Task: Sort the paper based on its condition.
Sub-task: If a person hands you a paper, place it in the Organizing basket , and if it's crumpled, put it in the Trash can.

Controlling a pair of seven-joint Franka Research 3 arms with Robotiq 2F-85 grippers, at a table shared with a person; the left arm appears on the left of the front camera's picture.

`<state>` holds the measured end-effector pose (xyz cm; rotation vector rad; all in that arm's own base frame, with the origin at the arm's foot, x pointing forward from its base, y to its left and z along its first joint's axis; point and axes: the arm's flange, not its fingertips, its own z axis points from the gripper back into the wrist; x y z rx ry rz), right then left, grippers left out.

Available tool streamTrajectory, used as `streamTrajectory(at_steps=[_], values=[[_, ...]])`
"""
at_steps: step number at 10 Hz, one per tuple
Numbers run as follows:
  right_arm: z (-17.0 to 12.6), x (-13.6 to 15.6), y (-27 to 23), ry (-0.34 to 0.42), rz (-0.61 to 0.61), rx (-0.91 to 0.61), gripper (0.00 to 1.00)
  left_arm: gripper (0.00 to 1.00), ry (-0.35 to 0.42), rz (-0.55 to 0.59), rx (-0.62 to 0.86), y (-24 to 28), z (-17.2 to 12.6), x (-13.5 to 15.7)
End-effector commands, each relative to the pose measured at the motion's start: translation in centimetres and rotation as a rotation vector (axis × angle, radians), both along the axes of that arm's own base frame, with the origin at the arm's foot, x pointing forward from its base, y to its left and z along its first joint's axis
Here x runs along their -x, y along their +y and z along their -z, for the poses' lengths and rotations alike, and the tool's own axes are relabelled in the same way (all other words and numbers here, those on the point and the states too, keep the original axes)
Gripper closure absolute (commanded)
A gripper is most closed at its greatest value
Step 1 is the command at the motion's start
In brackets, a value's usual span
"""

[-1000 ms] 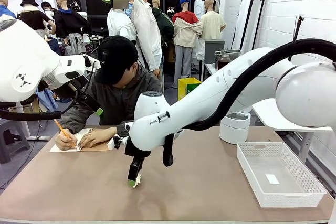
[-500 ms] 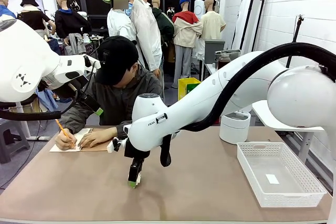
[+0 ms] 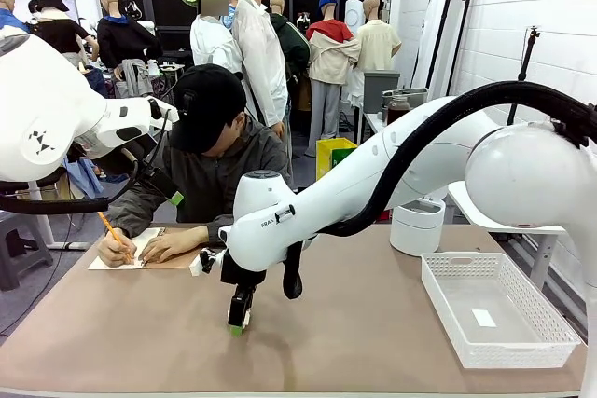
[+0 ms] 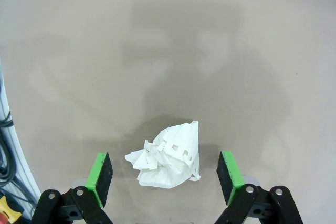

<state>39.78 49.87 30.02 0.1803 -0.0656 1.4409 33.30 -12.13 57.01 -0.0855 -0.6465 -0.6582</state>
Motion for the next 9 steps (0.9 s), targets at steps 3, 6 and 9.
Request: streamTrajectory(at_steps=[3,6,9], values=[[-0.15,-0.48,0.79,-0.007,0.022,0.029,0.35,0.0,0.001,-0.001,0.0,0.13,-0.03,-0.02],[-0.05,-0.59,0.87,-0.011,0.031,0.012,0.71,0.0,0.001,-0.001,0.0,0.13,-0.03,-0.02],[-0.12,-0.76,0.72,-0.017,0.048,0.018,0.82,0.0,0.001,-0.001,0.0,0.13,-0.03,-0.02]])
